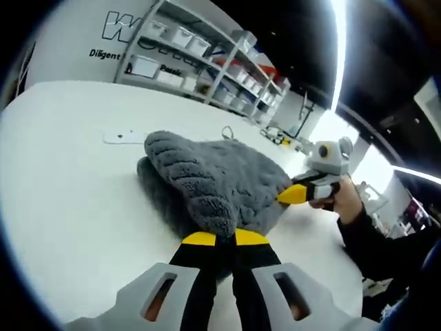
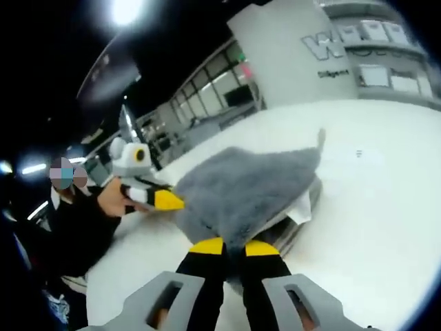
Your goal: Open the folded towel by lifting each exposed corner and separating the folded layers until the towel lies flat within the target outline without major curled edges
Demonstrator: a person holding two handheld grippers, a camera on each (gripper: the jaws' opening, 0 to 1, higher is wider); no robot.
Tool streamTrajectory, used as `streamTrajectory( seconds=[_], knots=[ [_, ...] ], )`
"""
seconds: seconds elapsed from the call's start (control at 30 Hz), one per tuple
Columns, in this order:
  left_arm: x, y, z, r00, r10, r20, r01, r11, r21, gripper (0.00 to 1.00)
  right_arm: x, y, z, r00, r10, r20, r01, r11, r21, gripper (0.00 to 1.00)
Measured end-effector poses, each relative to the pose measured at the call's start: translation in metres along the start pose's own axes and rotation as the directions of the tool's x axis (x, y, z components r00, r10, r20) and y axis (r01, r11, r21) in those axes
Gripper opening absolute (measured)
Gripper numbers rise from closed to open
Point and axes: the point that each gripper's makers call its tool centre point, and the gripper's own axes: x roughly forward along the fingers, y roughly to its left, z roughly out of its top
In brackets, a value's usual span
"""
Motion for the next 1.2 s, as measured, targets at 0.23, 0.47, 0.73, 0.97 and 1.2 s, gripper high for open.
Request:
streamTrajectory(
  seconds=[0.23, 0.47, 0.73, 0.97, 1.2],
  knots=[
    [-0.003, -0.005, -0.004, 1.0, 0.007, -0.005, -0.007, 1.0, 0.024, 0.03, -0.003, 0.002, -0.002, 1.0, -0.001, -0.003, 0.001, 1.0, -0.018, 0.02],
    [-0.009, -0.01, -0.011, 1.0, -0.012, -0.011, 0.012, 1.0, 0.004, 0.03, -0.007, 0.011, -0.011, 1.0, 0.022, -0.011, -0.022, 1.0, -0.012, 0.02],
    [-0.016, -0.018, -0.02, 1.0, -0.014, -0.012, 0.014, 0.999, 0.033, 0.03, -0.011, 0.021, -0.019, 0.999, 0.046, -0.024, -0.046, 0.999, -0.004, 0.02],
    [-0.018, -0.021, -0.023, 1.0, -0.013, -0.021, 0.014, 0.999, 0.047, 0.03, -0.014, 0.026, -0.023, 0.999, 0.045, -0.024, -0.045, 0.999, -0.006, 0.03],
    [-0.02, -0.024, -0.026, 1.0, 0.008, -0.023, -0.006, 0.996, 0.087, 0.03, -0.015, 0.028, -0.026, 0.999, 0.043, -0.024, -0.043, 0.999, 0.0, 0.03]
  ],
)
